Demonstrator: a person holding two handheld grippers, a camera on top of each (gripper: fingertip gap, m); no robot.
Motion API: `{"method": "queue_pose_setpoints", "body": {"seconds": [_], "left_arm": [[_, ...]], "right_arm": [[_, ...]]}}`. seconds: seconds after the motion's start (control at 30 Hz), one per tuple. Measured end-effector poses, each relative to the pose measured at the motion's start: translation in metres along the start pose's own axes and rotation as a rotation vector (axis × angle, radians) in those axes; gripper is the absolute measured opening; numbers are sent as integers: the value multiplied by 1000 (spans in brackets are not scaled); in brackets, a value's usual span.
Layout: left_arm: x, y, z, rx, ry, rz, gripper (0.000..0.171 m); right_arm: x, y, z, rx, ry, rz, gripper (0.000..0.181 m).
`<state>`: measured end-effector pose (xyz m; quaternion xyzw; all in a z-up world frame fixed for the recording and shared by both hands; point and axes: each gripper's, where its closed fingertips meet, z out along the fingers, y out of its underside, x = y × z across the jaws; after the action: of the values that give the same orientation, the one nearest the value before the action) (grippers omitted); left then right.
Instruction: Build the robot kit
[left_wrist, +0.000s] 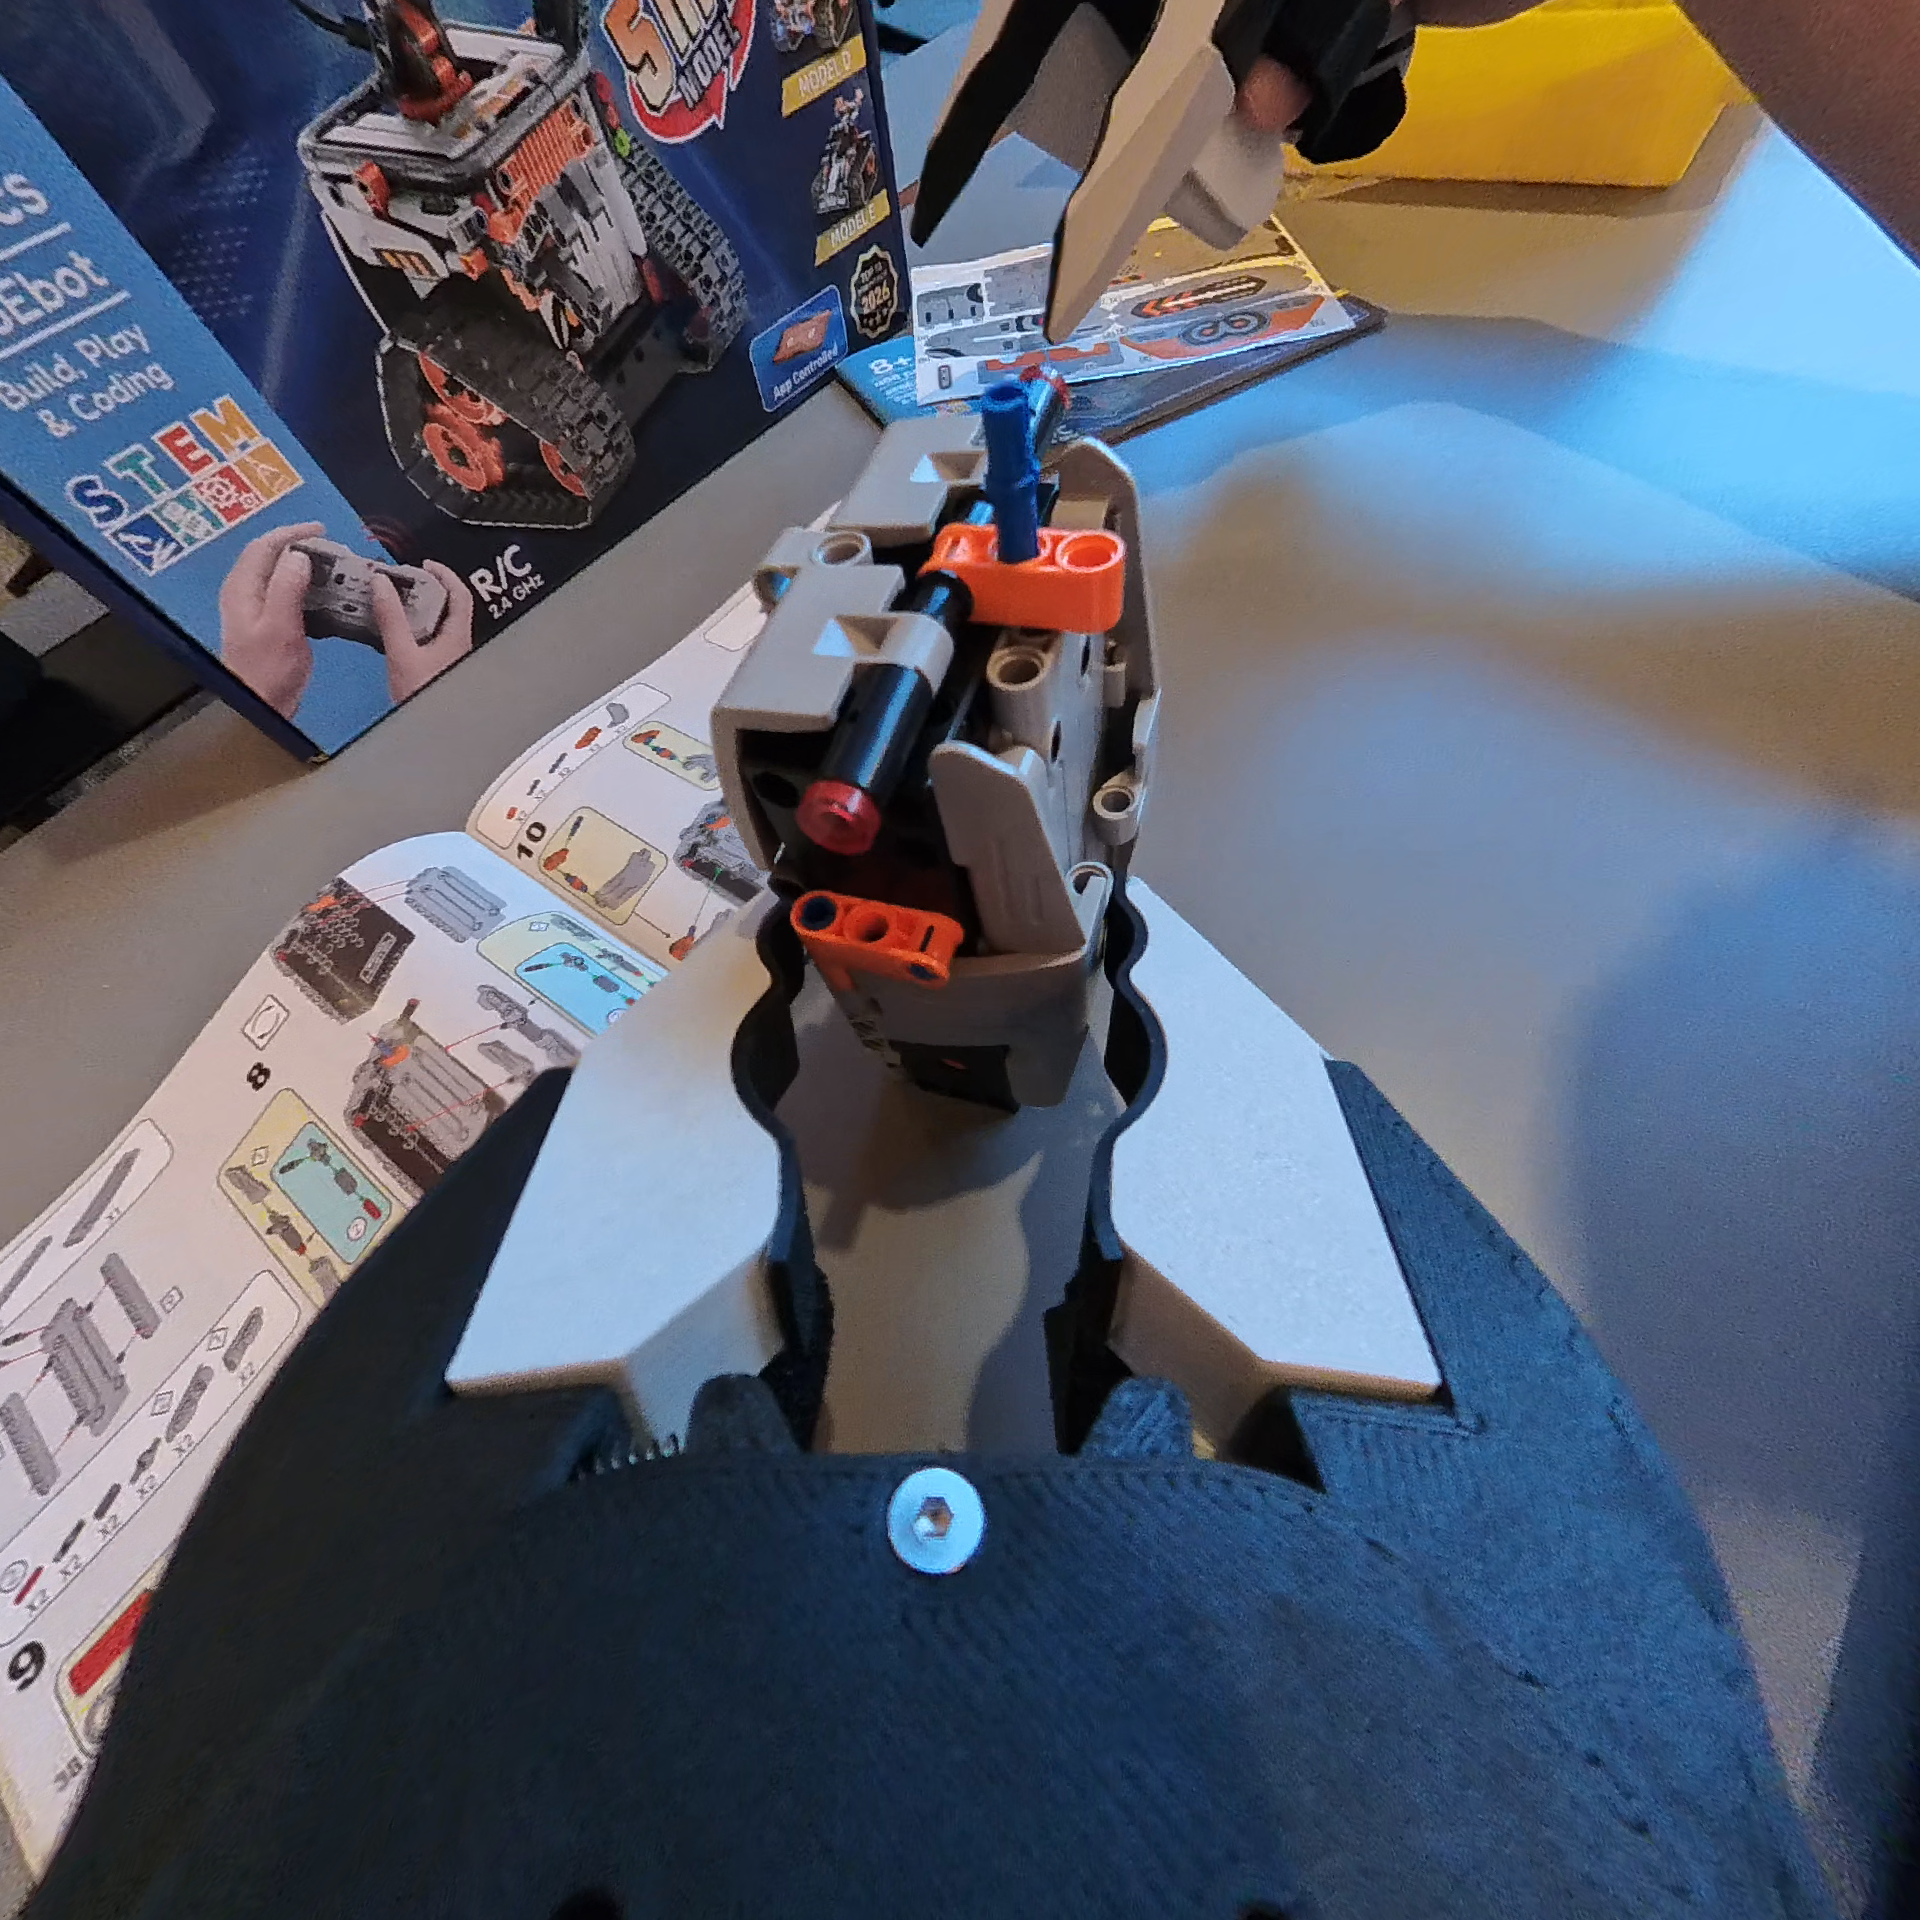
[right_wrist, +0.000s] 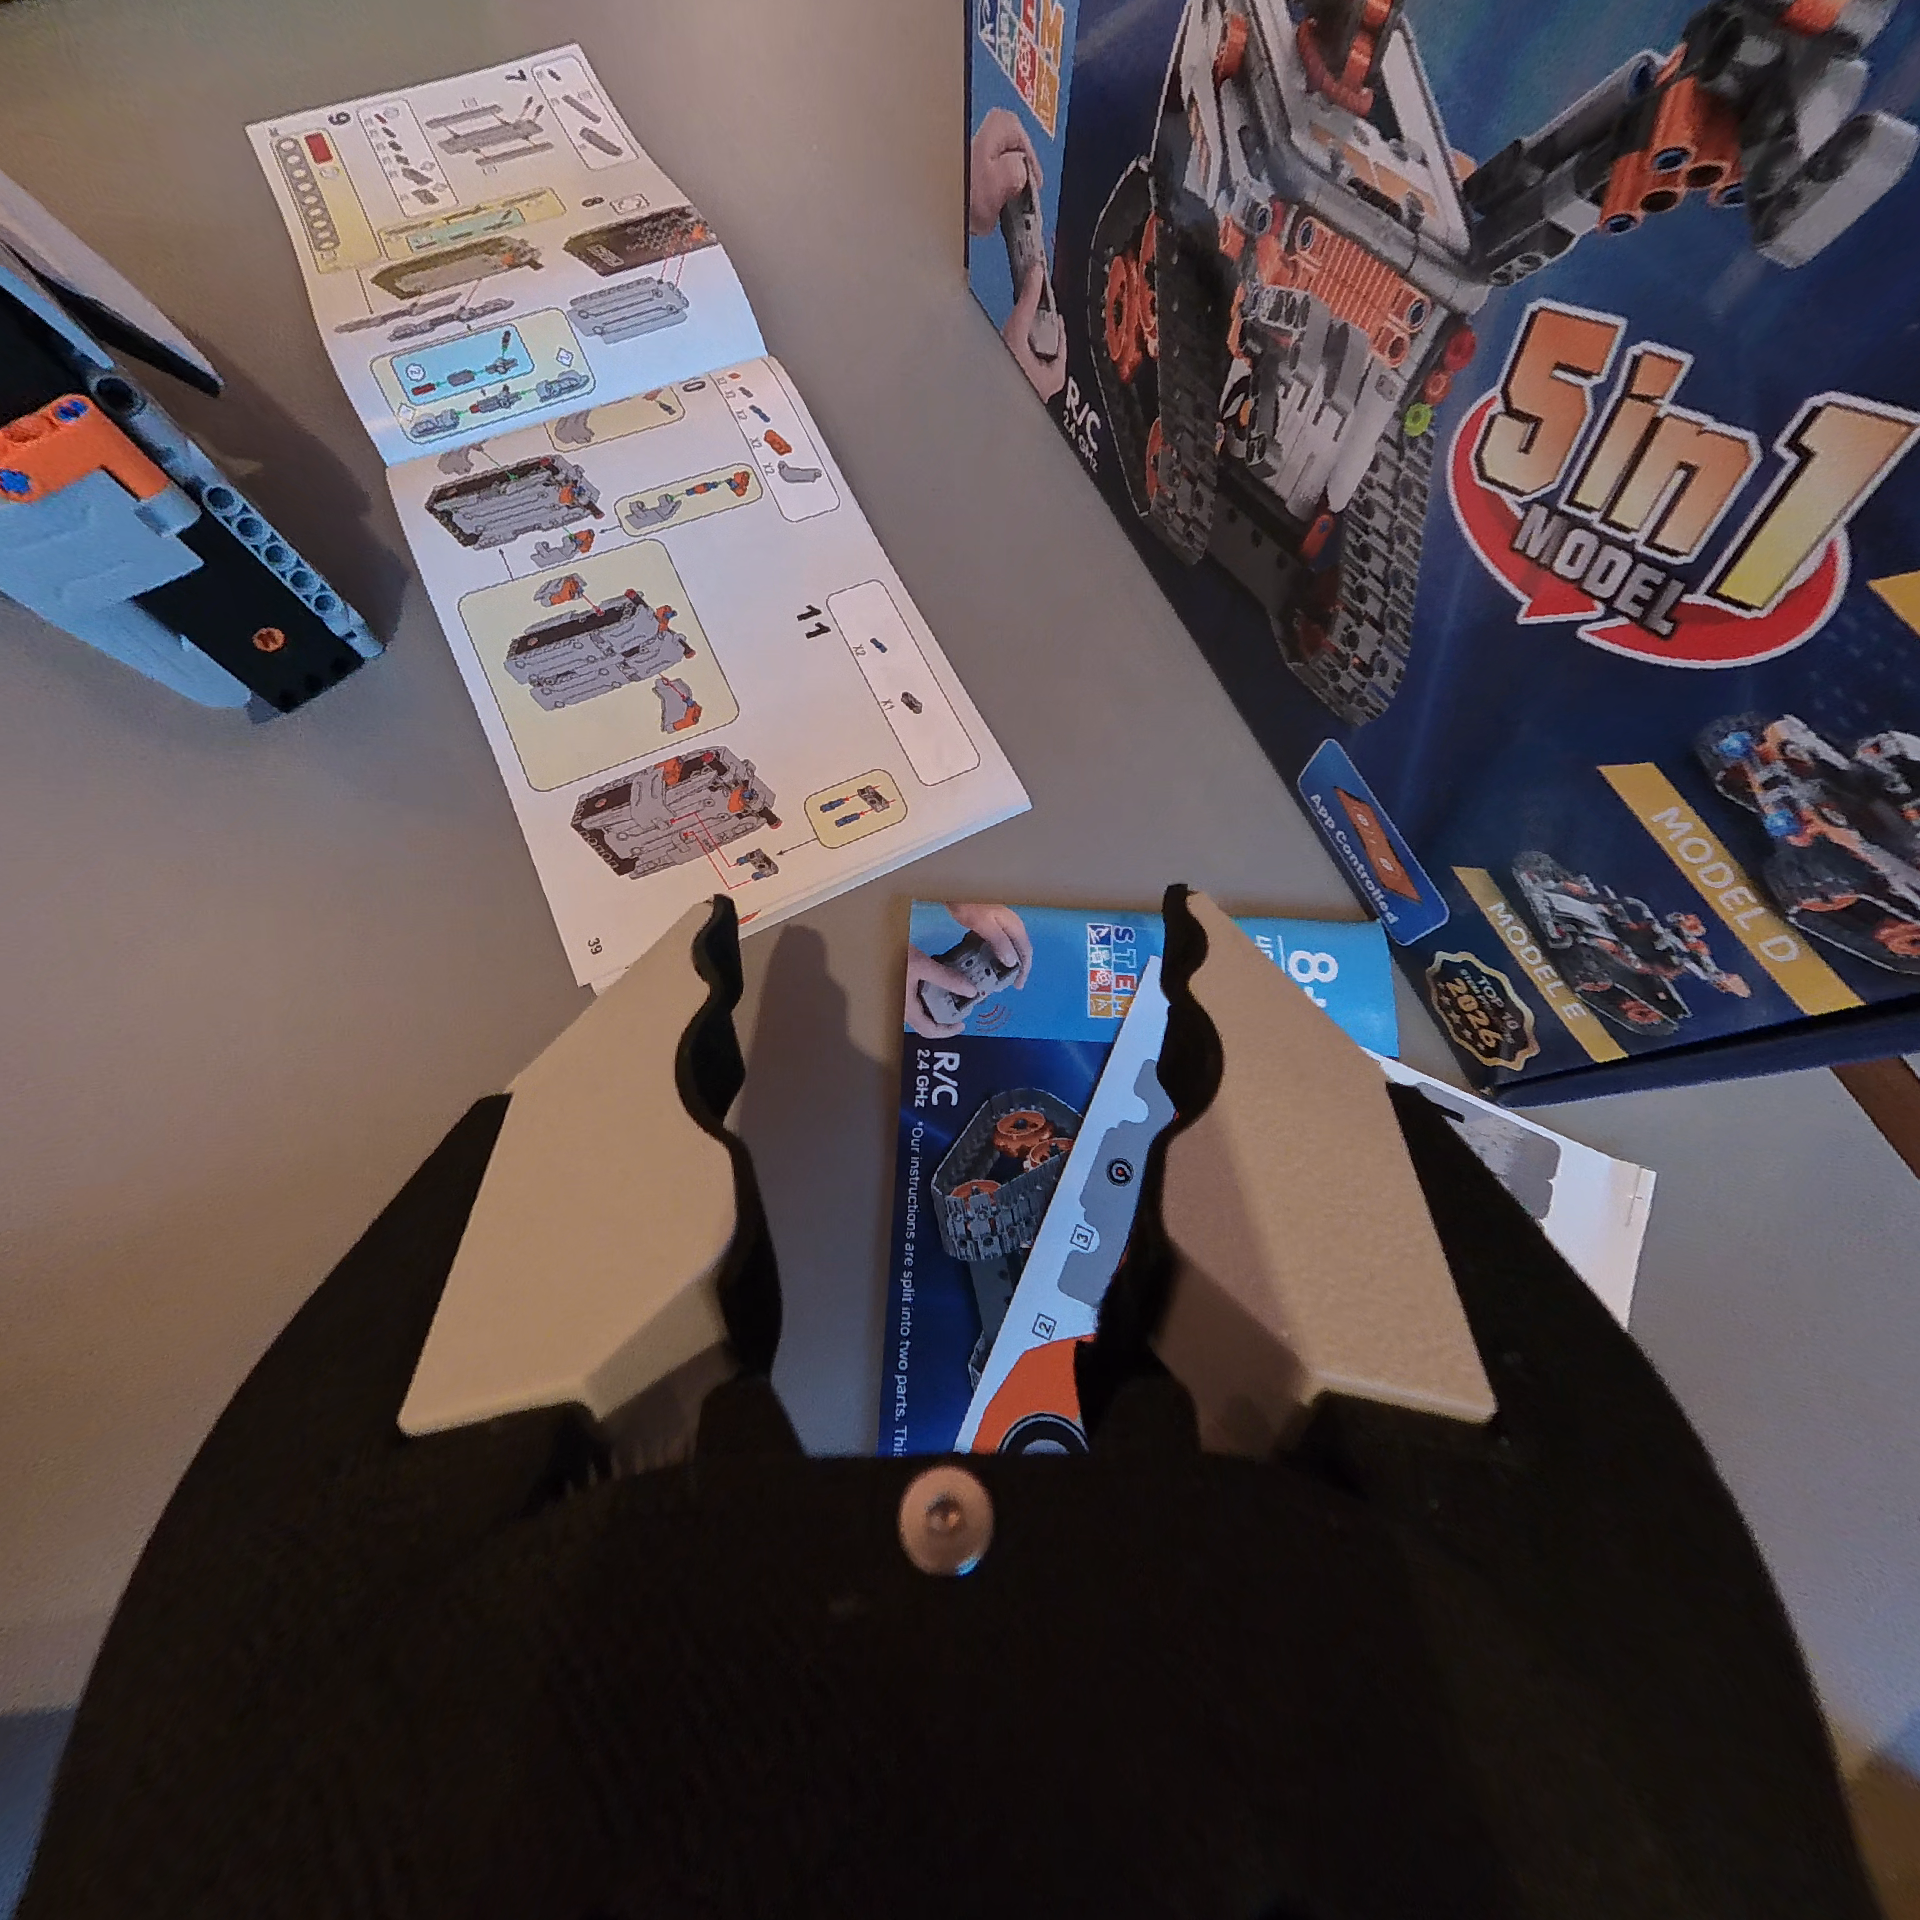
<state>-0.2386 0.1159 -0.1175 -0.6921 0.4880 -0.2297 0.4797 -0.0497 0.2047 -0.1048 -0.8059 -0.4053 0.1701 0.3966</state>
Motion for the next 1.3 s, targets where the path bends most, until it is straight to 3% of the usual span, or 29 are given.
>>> {"method": "queue_pose_setpoints", "body": {"seconds": [0.23,0.33,0.6,0.73,0.87,1.0,1.1,1.17,1.3], "left_arm": [[-2,8,0,-34,-5,20,59],[0,22,3,-106,-19,38,78],[0,24,0,-116,-70,17,68],[-4,20,-8,-77,-67,-86,73],[-1,15,-23,-16,-23,-171,76],[4,7,-28,28,32,-172,76],[6,5,-27,39,57,-196,79],[7,8,-25,35,63,-209,78],[8,12,-19,6,73,-215,78]], "right_arm": [[0,0,2,-4,-5,1,81],[1,-4,0,14,9,-17,80],[14,-36,-31,215,94,-17,79],[35,-65,-74,453,217,25,74],[46,-94,-154,765,430,-51,44],[37,-110,-210,964,468,-49,39],[34,-116,-214,976,425,-9,58],[31,-118,-206,936,417,-24,59],[28,-119,-188,821,426,-64,37]]}}
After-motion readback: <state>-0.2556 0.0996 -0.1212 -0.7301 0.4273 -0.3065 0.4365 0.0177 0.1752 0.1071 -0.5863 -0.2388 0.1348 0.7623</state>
